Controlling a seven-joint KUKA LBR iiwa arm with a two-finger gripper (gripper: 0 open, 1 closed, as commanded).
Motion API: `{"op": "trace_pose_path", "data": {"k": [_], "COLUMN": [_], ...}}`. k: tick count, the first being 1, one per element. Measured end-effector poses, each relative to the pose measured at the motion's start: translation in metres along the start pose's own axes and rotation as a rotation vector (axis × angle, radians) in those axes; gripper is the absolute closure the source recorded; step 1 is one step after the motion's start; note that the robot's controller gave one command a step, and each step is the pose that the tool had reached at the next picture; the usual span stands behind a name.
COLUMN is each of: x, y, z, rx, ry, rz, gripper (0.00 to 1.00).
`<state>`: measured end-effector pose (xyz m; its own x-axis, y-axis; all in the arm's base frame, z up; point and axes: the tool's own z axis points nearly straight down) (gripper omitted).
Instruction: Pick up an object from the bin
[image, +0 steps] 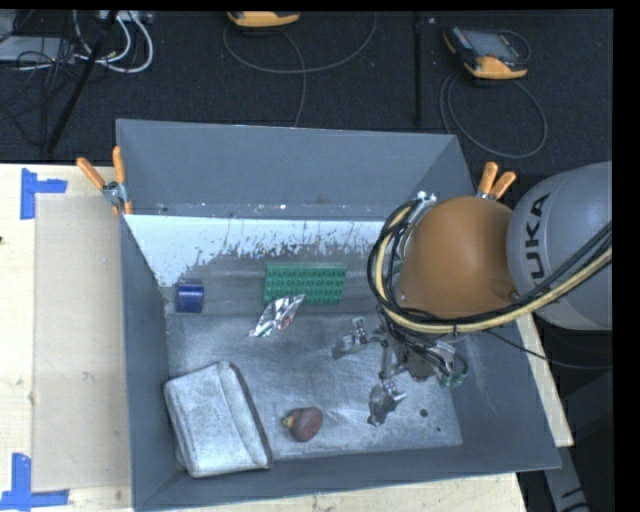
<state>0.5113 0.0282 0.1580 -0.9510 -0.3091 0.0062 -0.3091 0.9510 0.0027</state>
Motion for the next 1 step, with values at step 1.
{"op": "trace_pose_path", "data": {"k": [1], "x": [0.0144], "y": [0.0759], "z": [0.0739], "rx": [0.007], "ry": [-0.020], "rz": [-0.270], "gripper": [0.00]}}
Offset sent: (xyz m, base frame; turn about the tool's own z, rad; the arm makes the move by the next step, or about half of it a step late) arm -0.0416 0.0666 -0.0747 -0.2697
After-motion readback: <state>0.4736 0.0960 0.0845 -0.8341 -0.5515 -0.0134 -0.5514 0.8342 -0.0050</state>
